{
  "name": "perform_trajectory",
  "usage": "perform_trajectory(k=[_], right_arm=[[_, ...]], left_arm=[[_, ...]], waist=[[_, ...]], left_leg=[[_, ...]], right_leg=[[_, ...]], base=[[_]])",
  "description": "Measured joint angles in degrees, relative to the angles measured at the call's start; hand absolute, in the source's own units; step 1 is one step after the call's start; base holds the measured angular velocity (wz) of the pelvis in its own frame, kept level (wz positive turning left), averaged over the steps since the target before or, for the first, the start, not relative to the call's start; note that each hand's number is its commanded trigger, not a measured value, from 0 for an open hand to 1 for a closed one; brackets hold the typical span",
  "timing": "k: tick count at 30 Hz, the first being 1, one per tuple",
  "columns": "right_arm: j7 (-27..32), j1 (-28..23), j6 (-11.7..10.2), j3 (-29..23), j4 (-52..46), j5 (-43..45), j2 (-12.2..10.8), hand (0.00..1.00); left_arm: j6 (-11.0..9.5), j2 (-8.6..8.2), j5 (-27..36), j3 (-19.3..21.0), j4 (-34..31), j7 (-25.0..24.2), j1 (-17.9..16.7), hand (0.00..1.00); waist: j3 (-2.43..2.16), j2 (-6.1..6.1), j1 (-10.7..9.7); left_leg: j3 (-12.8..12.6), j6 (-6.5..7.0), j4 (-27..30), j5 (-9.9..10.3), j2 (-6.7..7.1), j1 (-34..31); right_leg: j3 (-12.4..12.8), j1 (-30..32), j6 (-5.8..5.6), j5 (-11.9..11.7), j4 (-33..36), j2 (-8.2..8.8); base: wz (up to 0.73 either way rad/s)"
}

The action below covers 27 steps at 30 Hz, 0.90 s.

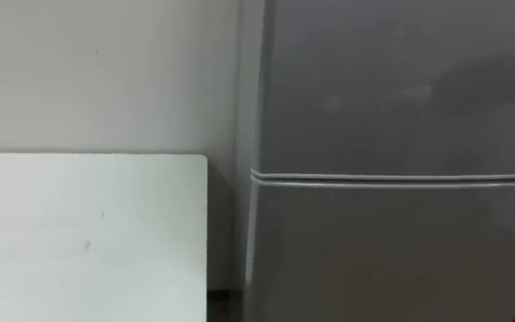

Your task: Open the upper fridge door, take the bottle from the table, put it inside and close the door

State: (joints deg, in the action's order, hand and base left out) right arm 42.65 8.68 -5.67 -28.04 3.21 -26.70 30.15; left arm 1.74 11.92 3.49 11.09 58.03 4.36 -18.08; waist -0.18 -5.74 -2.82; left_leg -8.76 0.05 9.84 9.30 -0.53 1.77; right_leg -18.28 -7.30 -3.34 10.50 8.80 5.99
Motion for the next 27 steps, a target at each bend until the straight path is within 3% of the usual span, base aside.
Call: perform_trajectory(k=[5,6,10,14,18,22,27], right_arm=[[0.6,-5.31,-0.01,-0.38,0.27,-1.75,-1.1,0.0],[0.52,-6.98,-0.01,-0.31,0.68,-2.26,-1.78,0.0],[0.19,-13.62,0.03,-0.08,2.47,-2.58,-6.3,0.0],[-0.13,-16.12,0.41,0.1,7.3,-5.35,-10.15,0.0],[-0.88,-17.21,0.26,4.46,14.85,-4.32,-12.38,0.0],[-4.19,-19.02,0.32,10.16,22.1,-4.44,-16.93,0.0],[-8.41,-19.45,0.47,13.41,34.38,-2.88,-19.95,0.0]], left_arm=[[0.21,-1.29,1.67,1.05,0.51,1.05,-0.51,0.0],[0.21,-1.76,2.17,1.04,0.56,1.71,-0.41,0.0],[0.25,-2.83,3.7,0.95,1.58,3.11,0.11,0.0],[0.32,-2.97,5.1,0.92,1.45,4.01,0.08,0.0],[0.33,-2.93,4.89,0.33,1.28,4.08,0.85,0.0],[0.29,-4.04,5.24,-1.37,1.23,4.01,2.11,0.0],[-0.03,-5.28,5.92,-2.41,1.51,3.86,2.42,0.0]], waist=[[-0.18,1.07,-0.02],[-0.03,1.34,0.0],[0.15,2.08,0.15],[0.19,2.54,0.14],[0.23,3.01,-0.02],[0.18,3.33,0.15],[-0.05,4.47,0.11]], left_leg=[[-1.41,0.0,-0.64,-0.01,-0.03,1.23],[-1.5,0.0,-0.74,0.0,-0.06,1.62],[-1.99,-0.04,-1.19,0.01,-0.15,1.97],[-2.3,-0.03,-0.87,0.03,-0.25,1.9],[-2.41,0.03,-0.7,0.07,-0.28,1.66],[-2.48,0.02,-0.7,0.12,-0.25,1.74],[-2.35,0.05,-0.69,0.3,-0.17,1.99]], right_leg=[[1.7,-0.31,-0.01,0.01,-0.02,0.0],[1.89,-0.68,-0.01,0.01,-0.07,-0.03],[2.41,-0.68,-0.02,0.01,-0.08,-0.08],[2.89,-0.39,0.01,0.0,0.04,-0.09],[3.8,-0.15,0.03,-0.01,0.26,-0.14],[3.78,-0.11,0.02,-0.01,0.21,-0.13],[3.78,-0.54,0.0,0.0,0.14,-0.09]], base=[[-0.15],[-0.09],[-0.08],[-0.07],[-0.04],[0.0],[0.02]])
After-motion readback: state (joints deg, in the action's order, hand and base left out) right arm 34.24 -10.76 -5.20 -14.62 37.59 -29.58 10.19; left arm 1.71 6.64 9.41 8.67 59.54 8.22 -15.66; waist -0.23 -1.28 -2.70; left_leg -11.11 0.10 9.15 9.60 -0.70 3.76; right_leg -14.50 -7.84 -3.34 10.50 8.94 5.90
